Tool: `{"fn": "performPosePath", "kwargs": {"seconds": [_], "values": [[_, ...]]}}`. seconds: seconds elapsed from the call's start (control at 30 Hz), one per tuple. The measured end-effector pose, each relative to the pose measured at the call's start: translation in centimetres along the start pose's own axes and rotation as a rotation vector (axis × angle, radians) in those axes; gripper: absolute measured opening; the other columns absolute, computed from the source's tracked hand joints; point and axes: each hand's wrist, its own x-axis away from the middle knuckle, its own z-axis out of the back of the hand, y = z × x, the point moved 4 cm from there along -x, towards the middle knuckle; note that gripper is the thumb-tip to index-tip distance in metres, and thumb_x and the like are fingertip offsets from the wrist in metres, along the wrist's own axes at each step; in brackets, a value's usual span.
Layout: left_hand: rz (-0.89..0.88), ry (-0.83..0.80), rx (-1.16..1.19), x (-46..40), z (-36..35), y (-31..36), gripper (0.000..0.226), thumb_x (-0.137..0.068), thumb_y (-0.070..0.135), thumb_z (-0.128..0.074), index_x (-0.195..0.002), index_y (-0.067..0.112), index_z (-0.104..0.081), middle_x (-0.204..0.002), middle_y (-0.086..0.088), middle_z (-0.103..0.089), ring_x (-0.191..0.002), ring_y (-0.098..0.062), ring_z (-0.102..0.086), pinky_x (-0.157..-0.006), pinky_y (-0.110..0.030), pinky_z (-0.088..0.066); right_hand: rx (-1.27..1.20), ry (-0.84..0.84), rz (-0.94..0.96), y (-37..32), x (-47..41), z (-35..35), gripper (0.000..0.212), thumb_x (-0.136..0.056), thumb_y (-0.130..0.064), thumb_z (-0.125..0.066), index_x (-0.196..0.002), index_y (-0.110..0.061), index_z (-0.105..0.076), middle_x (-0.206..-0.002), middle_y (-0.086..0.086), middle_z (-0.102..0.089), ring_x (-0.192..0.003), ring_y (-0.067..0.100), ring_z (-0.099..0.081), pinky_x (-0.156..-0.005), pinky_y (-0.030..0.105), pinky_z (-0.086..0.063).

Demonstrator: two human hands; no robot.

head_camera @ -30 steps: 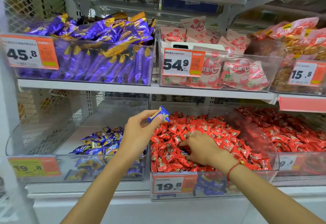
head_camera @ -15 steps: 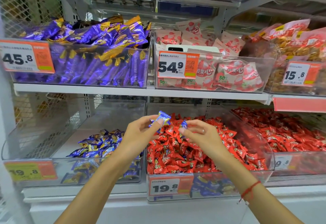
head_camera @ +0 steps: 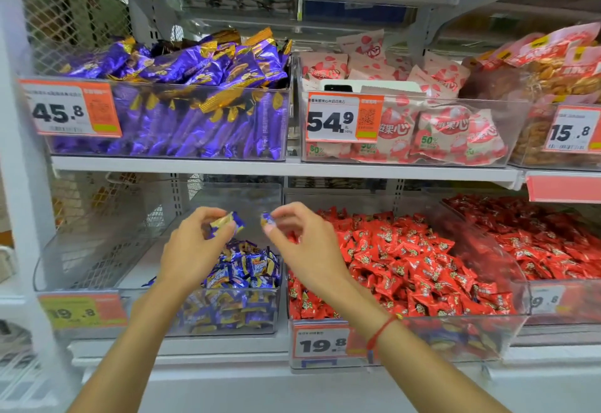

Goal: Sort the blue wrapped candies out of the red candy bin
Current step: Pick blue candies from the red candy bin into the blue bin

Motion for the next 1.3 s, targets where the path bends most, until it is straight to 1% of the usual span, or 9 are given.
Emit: {"fn": "performPosePath", "kwargs": {"seconds": [0.17, 0.43, 0.57, 0.7, 0.83, 0.93, 1.03, 1.17, 1.3], "values": [[-0.015, 0.023, 0.039, -0.4, 0.7, -0.6, 0.028, -0.091, 0.039, -0.061, -0.116, 0.025, -0.06, -0.118, 0.007, -0.065, -0.115, -0.014, -0.059, -0.102, -0.047, -0.044, 0.439, -0.169, 0.203, -0.2, -0.7, -3.2, 0.033, -0.093, -0.034, -0.058, -0.124, -0.023, -0.058, -0.112, -0.005, -0.066, -0.116, 0.017, -0.051, -0.098, 0.035, -0.04], [-0.242, 0.041, 0.054, 1.1, -1.8, 4.1, 0.018, -0.093, 0.019, -0.059, -0.102, 0.034, -0.066, -0.098, 0.023, -0.066, -0.098, -0.006, -0.064, -0.093, -0.036, -0.049, 0.459, -0.067, 0.092, 2.7, 2.1, 6.6, 0.02, -0.093, -0.033, -0.058, -0.111, -0.03, -0.067, -0.111, -0.015, -0.066, -0.11, 0.007, -0.051, -0.093, 0.028, -0.041], [-0.379, -0.163, 0.057, 3.3, -6.6, 7.0, 0.022, -0.092, 0.018, -0.059, -0.098, 0.038, -0.067, -0.097, 0.025, -0.067, -0.095, 0.002, -0.062, -0.09, -0.031, -0.05, 0.44, 0.078, -0.076, 6.8, 3.8, 14.9, 0.013, -0.09, -0.026, -0.063, -0.099, -0.03, -0.072, -0.096, -0.018, -0.069, -0.095, 0.004, -0.062, -0.088, 0.029, -0.048], [-0.628, -0.525, -0.089, 5.2, -13.6, 9.4, 0.024, -0.095, 0.029, -0.055, -0.113, 0.042, -0.063, -0.127, 0.025, -0.057, -0.122, 0.004, -0.048, -0.107, -0.031, -0.037, 0.484, 0.349, -0.256, 12.1, 7.1, 21.2, 0.022, -0.087, -0.007, -0.062, -0.098, -0.023, -0.073, -0.094, -0.003, -0.072, -0.09, 0.019, -0.066, -0.082, 0.037, -0.053], [-0.808, -0.812, -0.333, 6.7, -21.5, 13.0, 0.039, -0.101, 0.04, -0.042, -0.139, 0.036, -0.047, -0.154, 0.009, -0.034, -0.142, -0.008, -0.025, -0.115, -0.023, -0.016, 0.618, 0.4, -0.094, 13.7, 8.3, 21.0, 0.035, -0.084, 0.005, -0.055, -0.104, -0.02, -0.071, -0.106, -0.004, -0.067, -0.104, 0.018, -0.058, -0.09, 0.032, -0.047], [-0.9, -0.994, -0.561, 7.3, -26.0, 13.1, 0.05, -0.098, 0.055, -0.038, -0.145, 0.04, -0.038, -0.16, 0.009, -0.018, -0.148, -0.012, -0.006, -0.12, -0.035, -0.004, 0.61, 0.414, -0.07, 14.0, 8.3, 20.8, 0.037, -0.085, 0.005, -0.052, -0.104, -0.021, -0.07, -0.104, -0.007, -0.065, -0.103, 0.015, -0.055, -0.083, 0.023, -0.043], [-0.93, -0.954, -0.638, 5.6, -26.7, 11.9, 0.042, -0.097, 0.053, -0.043, -0.137, 0.043, -0.048, -0.156, 0.016, -0.025, -0.145, -0.011, -0.011, -0.119, -0.044, -0.008, 0.588, 0.427, -0.099, 14.3, 8.4, 21.4, 0.037, -0.086, 0.005, -0.05, -0.103, -0.019, -0.07, -0.103, -0.006, -0.065, -0.104, 0.015, -0.053, -0.081, 0.021, -0.04], [-0.965, -0.909, -0.706, 3.8, -25.1, 10.6, 0.036, -0.097, 0.047, -0.047, -0.132, 0.042, -0.052, -0.146, 0.016, -0.037, -0.137, -0.01, -0.024, -0.111, -0.03, -0.016, 0.606, 0.365, -0.105, 14.3, 8.4, 21.4, 0.036, -0.086, 0.004, -0.051, -0.103, -0.02, -0.071, -0.102, -0.004, -0.066, -0.104, 0.015, -0.051, -0.082, 0.025, -0.044], [-0.911, -0.93, -0.744, 3.2, -22.9, 8.3, 0.066, -0.083, 0.078, -0.017, -0.137, 0.05, -0.041, -0.145, 0.02, -0.036, -0.136, -0.008, -0.026, -0.112, -0.031, -0.02, 0.599, 0.328, -0.119, 14.1, 8.5, 21.3, 0.033, -0.086, 0.001, -0.054, -0.1, -0.021, -0.073, -0.1, -0.005, -0.067, -0.108, 0.014, -0.049, -0.081, 0.029, -0.048]]}}
